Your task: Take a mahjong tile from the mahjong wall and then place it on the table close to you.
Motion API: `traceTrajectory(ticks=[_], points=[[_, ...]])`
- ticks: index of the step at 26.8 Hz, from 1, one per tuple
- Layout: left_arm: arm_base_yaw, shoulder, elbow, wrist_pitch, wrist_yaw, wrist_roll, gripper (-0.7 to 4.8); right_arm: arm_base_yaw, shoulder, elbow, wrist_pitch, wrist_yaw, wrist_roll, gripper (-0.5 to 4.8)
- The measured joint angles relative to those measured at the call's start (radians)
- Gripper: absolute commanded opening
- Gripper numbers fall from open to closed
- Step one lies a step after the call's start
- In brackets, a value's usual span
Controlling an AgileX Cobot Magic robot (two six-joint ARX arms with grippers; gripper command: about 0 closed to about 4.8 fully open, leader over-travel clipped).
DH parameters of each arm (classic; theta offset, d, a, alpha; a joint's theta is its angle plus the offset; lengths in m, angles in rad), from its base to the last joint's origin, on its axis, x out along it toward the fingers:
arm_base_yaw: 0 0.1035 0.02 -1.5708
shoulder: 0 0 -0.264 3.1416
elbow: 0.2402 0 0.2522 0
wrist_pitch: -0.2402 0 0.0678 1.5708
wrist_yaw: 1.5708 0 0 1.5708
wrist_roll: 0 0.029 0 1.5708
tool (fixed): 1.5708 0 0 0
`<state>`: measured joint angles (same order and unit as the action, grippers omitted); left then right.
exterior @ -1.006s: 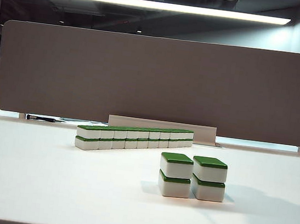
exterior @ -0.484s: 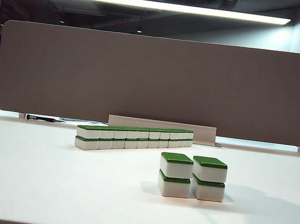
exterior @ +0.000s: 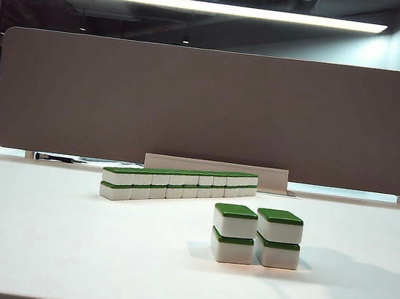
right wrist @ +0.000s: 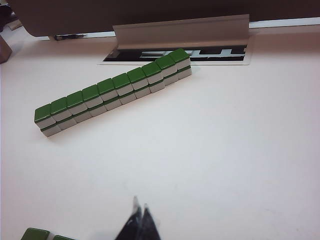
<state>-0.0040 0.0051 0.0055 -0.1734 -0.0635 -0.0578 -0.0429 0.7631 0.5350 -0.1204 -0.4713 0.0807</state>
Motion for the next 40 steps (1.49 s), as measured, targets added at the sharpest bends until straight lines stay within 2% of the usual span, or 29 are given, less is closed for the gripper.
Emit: traceTrajectory(ticks=[25,31,40], points=[[0.000,-0.001,0.000,0.000,0.003,-0.003,-0.04,0.000,0.000,0.000,0.000,0.000,0.000,-0.01],[0.000,-0.002,0.000,0.000,0.003,-0.003,-0.04,-0.001,0.003,0.000,0.003,0.002,-0.031,-0.01],[0.000,-0.002,0.000,0.000,0.004,-0.003,-0.04,0.007,-0.131,-0.166,0.042,0.122,-0.055,-0.01]])
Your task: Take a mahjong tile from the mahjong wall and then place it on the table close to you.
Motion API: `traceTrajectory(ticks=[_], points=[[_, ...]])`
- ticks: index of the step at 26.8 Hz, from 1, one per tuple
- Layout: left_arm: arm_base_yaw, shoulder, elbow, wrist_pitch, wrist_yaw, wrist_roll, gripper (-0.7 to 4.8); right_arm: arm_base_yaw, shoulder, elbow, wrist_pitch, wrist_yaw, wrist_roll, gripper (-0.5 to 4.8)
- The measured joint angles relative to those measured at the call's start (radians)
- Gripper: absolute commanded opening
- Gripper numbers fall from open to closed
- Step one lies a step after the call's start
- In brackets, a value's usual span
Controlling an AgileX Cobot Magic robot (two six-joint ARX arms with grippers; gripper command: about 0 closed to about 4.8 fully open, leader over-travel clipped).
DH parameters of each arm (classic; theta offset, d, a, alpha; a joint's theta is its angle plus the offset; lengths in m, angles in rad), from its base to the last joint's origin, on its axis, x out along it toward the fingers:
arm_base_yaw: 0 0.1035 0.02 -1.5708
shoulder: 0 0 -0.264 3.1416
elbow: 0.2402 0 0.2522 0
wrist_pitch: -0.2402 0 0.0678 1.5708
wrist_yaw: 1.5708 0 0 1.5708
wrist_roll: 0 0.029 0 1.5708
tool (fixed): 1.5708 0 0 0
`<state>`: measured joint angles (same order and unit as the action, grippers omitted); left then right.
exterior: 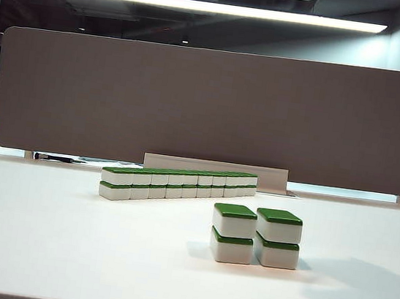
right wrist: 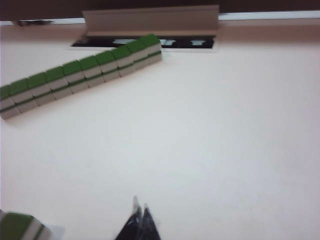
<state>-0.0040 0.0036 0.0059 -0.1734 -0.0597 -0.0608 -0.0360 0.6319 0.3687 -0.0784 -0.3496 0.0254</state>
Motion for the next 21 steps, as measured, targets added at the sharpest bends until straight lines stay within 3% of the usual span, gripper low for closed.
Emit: traceTrajectory(ticks=[8,21], points=[[0.000,0.000,0.000,0.000,0.000,0.000,-0.04,0.000,-0.192,-0.209,0.100,0.036,-0.001,-0.01],[0.000,0.000,0.000,0.000,0.000,0.000,-0.04,-0.001,-0.371,-0.266,0.100,0.145,0.000,-0.01]])
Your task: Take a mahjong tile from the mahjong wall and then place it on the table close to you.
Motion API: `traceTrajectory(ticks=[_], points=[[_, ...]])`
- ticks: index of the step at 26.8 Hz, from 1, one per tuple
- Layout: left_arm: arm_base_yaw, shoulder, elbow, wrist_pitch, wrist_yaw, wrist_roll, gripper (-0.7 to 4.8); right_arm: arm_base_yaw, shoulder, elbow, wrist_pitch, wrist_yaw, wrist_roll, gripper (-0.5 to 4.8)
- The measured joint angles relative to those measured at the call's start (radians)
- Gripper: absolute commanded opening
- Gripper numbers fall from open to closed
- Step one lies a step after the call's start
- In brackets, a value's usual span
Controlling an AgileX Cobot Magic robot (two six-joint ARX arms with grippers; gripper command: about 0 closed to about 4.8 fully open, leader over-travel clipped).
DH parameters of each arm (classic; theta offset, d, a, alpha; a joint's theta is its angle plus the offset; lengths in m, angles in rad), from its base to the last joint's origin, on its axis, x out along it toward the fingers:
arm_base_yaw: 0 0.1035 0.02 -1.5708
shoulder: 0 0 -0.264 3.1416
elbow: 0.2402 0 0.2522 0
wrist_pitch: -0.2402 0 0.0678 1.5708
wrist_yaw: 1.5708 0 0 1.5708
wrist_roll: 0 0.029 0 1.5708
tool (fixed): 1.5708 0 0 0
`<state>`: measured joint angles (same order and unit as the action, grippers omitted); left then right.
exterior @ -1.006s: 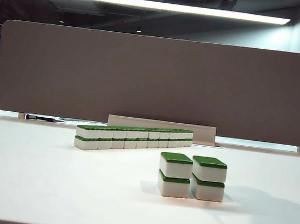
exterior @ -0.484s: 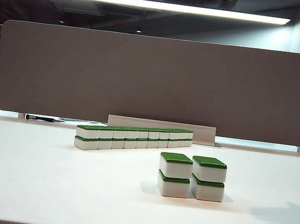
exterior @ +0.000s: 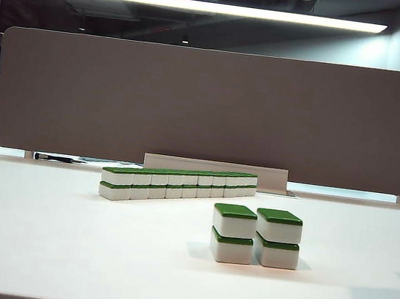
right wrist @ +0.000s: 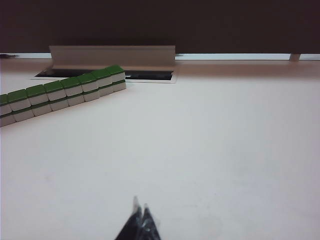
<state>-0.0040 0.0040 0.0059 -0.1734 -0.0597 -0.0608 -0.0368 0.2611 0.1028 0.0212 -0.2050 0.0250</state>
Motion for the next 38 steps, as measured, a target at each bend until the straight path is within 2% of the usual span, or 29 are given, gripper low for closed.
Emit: traceTrajectory(ticks=[12,19,29,38], points=[[0.000,0.000,0.000,0.000,0.000,0.000,-0.04,0.001,-0.088,-0.094,0.016,0.003,0.007,-0.01],[0.000,0.000,0.000,0.000,0.000,0.000,-0.04,0.000,-0.137,-0.094,0.011,0.019,0.008,-0.01],[0.000,0.000,0.000,0.000,0.001,0.000,-0.04,0.002,-0.200,-0.094,-0.196,0.124,0.023,-0.01],[0.000,0.000,0.000,0.000,0.003,0.000,-0.04,0.039,-0.233,-0.095,-0.208,0.168,0.033,-0.01]])
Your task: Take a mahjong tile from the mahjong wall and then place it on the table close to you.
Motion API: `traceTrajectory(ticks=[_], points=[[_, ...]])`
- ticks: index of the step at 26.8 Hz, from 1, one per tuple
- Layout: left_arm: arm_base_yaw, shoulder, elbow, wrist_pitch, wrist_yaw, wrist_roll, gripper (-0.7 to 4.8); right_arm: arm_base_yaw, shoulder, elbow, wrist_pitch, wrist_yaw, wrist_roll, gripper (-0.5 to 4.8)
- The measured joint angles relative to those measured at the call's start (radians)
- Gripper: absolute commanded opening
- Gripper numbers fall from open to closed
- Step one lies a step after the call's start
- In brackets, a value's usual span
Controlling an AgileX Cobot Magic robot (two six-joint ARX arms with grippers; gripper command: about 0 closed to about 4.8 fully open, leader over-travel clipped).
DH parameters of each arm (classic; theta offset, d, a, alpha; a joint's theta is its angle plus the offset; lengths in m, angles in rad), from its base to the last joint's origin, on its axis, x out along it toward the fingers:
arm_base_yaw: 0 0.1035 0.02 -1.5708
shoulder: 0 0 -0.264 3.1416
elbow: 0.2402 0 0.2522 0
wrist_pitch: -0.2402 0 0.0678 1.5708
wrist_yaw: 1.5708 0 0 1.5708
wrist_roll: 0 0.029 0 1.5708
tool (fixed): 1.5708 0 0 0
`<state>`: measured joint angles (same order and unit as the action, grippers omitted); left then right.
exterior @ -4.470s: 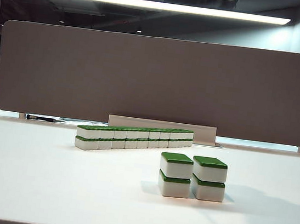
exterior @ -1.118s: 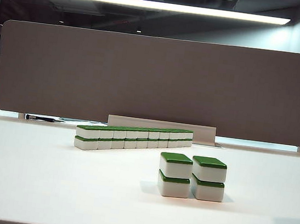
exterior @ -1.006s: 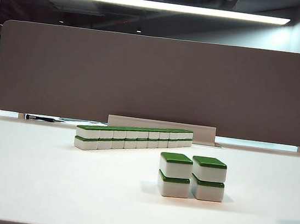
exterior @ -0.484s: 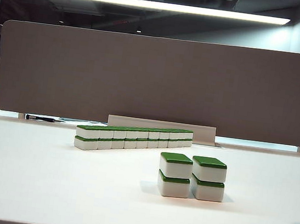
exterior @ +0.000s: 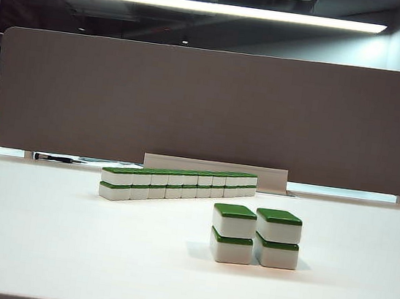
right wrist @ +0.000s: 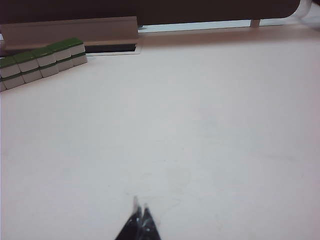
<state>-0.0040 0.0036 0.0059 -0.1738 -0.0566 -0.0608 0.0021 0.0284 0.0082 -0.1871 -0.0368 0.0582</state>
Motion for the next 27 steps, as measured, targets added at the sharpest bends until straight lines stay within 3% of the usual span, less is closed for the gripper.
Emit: traceTrajectory(ticks=[27], points=[[0.000,0.001,0.000,0.000,0.000,0.000,-0.04,-0.002,-0.024,0.000,0.002,0.001,0.000,-0.01]])
